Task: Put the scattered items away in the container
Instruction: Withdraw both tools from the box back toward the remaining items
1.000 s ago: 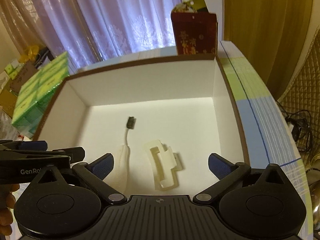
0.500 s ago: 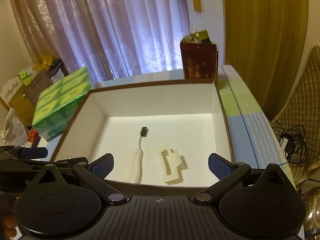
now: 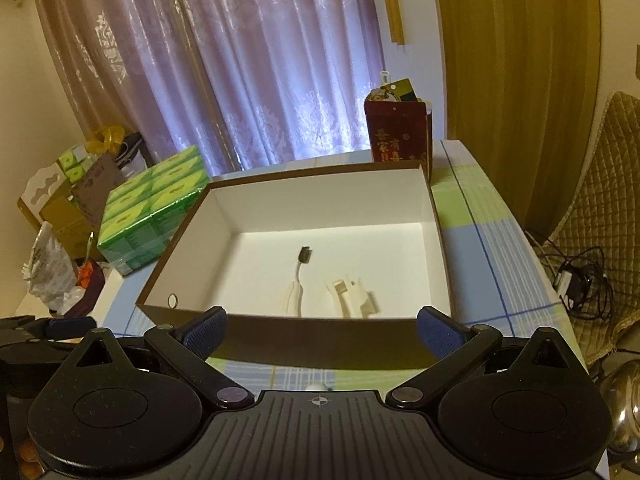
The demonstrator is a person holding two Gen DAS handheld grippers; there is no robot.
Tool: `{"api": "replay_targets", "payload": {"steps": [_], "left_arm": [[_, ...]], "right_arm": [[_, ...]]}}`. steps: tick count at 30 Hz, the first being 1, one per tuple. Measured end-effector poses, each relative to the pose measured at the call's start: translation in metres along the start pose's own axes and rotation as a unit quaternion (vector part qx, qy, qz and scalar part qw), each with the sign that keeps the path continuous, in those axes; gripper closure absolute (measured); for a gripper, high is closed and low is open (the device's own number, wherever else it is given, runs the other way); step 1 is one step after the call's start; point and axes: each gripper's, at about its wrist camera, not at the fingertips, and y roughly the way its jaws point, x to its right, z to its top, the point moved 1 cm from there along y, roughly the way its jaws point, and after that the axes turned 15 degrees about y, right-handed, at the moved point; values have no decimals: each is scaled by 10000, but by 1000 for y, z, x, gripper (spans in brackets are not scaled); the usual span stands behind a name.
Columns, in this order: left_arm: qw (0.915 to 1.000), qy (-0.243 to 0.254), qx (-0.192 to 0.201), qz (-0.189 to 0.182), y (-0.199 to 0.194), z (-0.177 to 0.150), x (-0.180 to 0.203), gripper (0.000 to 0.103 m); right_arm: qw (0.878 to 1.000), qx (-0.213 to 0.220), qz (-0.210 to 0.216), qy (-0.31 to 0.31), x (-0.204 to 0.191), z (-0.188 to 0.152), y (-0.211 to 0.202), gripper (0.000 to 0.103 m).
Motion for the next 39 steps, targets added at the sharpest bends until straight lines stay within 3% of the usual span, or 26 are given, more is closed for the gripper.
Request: {"api": "replay_targets", "payload": {"steps": [15,22,39], "left_arm": [[10000,28,54,-5,-54,-64,-12,9],[9999,0,-107,82,-59,-86,-16,9],[9992,80,-388,-56,-41,-103,-10,9]], "right_arm": [[9990,372,232,-34,18,-35,-43,0],[9999,66,43,-138,15,-57,-38,0],[9990,-333,-139,-246,16,-85,-22,0]]}}
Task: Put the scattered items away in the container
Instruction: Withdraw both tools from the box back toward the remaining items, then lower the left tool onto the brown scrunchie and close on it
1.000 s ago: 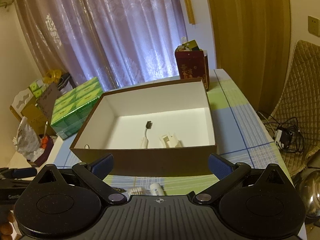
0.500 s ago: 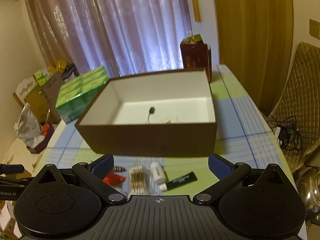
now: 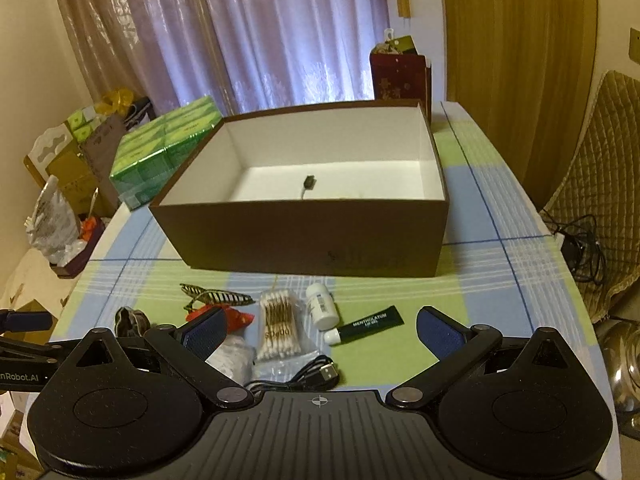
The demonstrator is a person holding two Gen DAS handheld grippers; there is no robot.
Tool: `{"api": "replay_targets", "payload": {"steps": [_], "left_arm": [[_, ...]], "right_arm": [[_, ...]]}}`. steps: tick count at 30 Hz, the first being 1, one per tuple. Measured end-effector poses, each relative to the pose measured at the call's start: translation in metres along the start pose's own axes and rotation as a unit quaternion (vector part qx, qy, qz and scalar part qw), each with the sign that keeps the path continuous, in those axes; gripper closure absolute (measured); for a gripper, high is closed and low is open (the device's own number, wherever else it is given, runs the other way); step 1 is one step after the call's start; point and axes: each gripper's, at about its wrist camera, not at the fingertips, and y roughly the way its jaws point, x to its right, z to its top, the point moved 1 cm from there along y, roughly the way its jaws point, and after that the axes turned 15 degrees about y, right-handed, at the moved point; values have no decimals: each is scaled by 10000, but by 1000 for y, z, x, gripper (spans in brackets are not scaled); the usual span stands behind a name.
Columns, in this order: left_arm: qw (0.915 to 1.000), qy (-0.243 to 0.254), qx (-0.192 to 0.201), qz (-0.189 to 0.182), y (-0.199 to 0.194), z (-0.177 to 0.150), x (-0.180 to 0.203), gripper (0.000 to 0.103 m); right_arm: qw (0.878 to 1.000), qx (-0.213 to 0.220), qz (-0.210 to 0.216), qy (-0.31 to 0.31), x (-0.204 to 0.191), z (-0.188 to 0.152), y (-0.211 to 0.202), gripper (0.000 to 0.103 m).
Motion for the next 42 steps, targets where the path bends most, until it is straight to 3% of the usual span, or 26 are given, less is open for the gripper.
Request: {"api": "replay_targets", "payload": {"steps": [20,42], "left_arm": [[9996,21,-291,-4,34,-26,-19,9],[9991,270,-308,-77,82,-8,-35,19]], "right_arm": [[9983,-570,-106,51,17,-31,47,0],[9960,-791,-330,245,25,-26,86,0]]}}
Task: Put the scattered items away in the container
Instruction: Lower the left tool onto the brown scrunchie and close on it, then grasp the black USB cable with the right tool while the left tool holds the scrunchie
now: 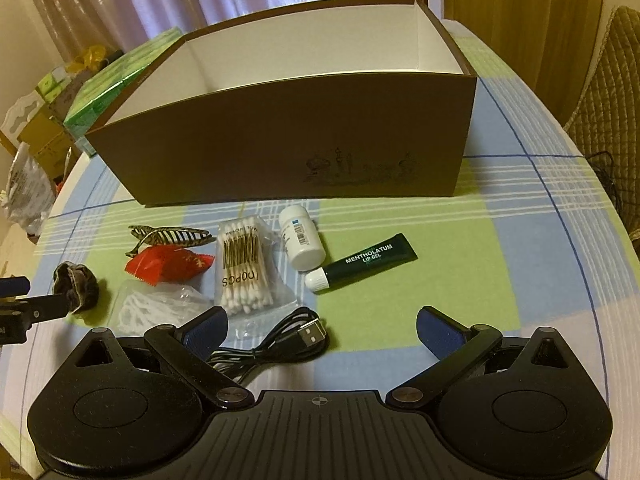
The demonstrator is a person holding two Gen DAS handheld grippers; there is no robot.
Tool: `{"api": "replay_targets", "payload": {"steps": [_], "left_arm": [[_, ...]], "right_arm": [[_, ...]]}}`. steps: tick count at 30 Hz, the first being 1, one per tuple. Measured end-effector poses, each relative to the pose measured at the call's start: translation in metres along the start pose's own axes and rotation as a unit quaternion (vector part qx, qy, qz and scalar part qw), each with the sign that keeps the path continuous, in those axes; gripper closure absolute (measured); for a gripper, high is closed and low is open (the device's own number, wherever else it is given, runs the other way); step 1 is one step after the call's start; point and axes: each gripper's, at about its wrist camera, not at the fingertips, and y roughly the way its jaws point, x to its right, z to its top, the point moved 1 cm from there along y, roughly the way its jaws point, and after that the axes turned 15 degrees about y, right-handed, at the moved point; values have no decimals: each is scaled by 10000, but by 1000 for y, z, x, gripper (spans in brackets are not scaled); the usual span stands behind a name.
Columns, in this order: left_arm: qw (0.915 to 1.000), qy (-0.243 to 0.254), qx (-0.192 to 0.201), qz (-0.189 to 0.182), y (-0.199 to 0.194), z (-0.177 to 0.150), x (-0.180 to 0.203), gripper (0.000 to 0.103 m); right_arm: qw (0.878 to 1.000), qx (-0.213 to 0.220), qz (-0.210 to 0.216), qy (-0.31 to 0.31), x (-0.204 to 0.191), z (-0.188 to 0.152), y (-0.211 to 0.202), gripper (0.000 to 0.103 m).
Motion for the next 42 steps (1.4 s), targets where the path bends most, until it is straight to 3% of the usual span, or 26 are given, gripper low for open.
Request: {"api": "replay_targets", "payload": {"steps": [8,15,18,27,33,42], "left_arm": [[10000,14,-89,26,23,6,-8,24],[9997,4,-195,-138,36,1,-13,74],[9997,100,-188,-94,34,-4,-13,81],[9996,49,-262,-64,22,-14,-22,82],[9996,4,-261,-55,18,-16,-20,82],[9996,-60,-281,-17,16,-20,-17,82]], "right_arm": [[10000,-54,-46,26,0,3,8,0],[10000,-75,-12,-8,1,5,11,0],[9997,-106,97,-210,-2,3,10,0],[9894,-498,565,-1239,-21,-17,15,0],[9777,-666,604,-1899,-31,-29,24,0],[9784,-565,441,-1937,-28,-38,47,0]]}}
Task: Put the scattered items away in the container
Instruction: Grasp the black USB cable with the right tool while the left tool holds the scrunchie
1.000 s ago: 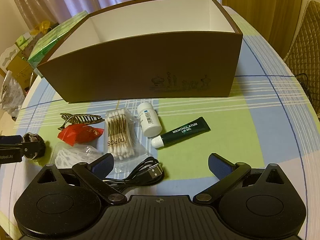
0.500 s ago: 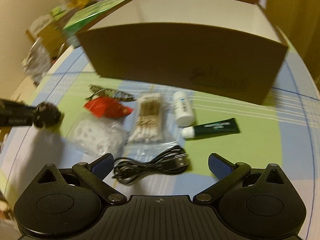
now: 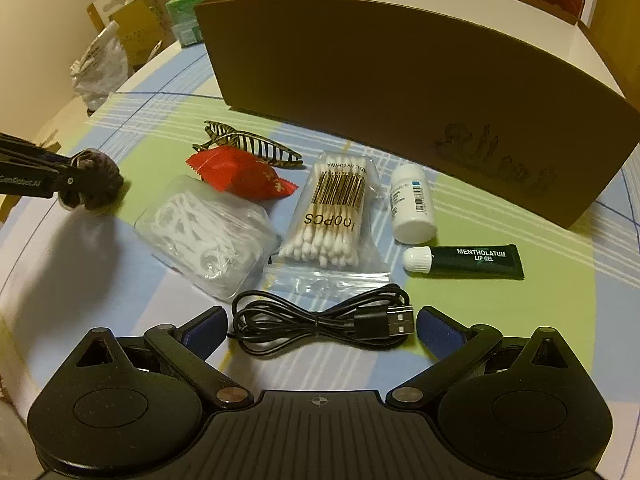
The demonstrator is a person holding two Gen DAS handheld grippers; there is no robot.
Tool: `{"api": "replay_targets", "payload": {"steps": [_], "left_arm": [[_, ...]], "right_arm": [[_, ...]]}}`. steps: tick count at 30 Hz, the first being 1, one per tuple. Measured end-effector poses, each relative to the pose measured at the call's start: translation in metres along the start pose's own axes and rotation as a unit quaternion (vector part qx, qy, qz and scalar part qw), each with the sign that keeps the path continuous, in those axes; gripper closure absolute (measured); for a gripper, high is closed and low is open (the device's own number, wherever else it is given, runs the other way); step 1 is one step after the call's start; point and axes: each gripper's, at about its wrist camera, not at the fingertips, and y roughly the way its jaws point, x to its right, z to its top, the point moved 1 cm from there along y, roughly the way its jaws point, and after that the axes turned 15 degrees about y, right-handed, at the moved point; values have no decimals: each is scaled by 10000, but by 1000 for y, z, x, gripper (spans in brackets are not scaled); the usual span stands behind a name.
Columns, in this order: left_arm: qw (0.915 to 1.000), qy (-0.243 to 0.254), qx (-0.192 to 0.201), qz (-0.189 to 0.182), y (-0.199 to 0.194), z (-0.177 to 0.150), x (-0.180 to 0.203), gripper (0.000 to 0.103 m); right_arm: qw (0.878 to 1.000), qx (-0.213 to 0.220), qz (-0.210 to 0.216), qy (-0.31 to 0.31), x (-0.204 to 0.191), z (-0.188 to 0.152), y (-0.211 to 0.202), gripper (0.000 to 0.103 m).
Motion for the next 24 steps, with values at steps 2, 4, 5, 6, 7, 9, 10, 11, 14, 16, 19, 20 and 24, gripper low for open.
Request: {"api": "replay_targets", "payload": {"steps": [2,4,5,6,7,9,10,11,14,16,19,20,24], "left_arm": [[10000,8,5,-7,-1,0,1,82],[10000,22,8,-11,-2,-1,2,82],[10000,29,4,-11,-2,-1,3,82],[10000,34,2,-9,-3,-2,3,82],[10000,37,2,-10,-3,-2,4,82],[10000,62,7,-25,-5,-2,5,82],[10000,81,16,-31,-6,-1,6,82],[9999,107,29,-41,-8,-1,8,82],[9998,162,68,-86,-13,1,11,82],[9996,196,136,-140,-19,4,14,82],[9991,235,268,-227,-29,10,18,82],[9989,241,309,-258,-33,12,20,82],[9975,280,542,-353,-49,21,26,82]], "right_arm": [[9998,26,-132,-165,-3,-3,1,3],[9996,21,-151,-245,-4,-4,-1,4],[9997,29,-139,-196,-2,-5,-2,4],[9997,40,-160,-169,-1,-6,-3,5],[9997,55,-174,-161,0,-7,-4,5],[9997,106,-160,-121,2,-7,-10,5],[9998,138,-137,-96,3,-7,-13,5],[9998,172,-113,-76,4,-6,-16,5],[9995,309,-68,-3,5,-2,-27,5],[9993,371,-11,38,6,0,-34,5],[9989,462,64,52,6,3,-44,5],[9987,500,94,61,5,4,-47,5],[9974,665,230,149,5,7,-61,5]]}}
